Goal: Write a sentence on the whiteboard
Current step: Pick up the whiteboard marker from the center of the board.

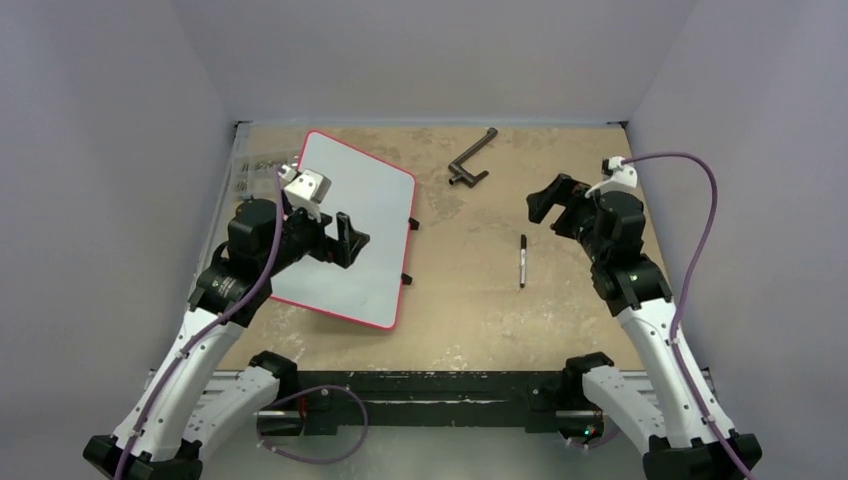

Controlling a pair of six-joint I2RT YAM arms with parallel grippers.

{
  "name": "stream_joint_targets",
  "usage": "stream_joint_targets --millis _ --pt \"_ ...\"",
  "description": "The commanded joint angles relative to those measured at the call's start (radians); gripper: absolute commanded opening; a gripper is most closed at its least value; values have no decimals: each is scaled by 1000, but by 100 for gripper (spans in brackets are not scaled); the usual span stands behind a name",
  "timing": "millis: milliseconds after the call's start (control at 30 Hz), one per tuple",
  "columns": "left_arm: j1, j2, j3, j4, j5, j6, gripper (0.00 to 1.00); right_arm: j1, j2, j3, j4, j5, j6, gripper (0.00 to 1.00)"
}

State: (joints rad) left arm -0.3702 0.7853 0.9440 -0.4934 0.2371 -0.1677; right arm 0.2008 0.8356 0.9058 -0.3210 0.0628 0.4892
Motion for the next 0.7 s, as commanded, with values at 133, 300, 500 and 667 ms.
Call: stream_joint_targets --millis 133,300,500,667 --pt "-51 23 13 29 65 28 95 -1 28 -137 -159 -80 81 99" --pt "-70 31 15 24 67 30 94 -1 119 -195 -156 -80 109 93" --pt "-82 34 18 19 62 30 93 3 213 -195 -146 -29 82 85" --pt "-87 32 18 16 60 31 93 22 351 -185 -125 -8 73 73"
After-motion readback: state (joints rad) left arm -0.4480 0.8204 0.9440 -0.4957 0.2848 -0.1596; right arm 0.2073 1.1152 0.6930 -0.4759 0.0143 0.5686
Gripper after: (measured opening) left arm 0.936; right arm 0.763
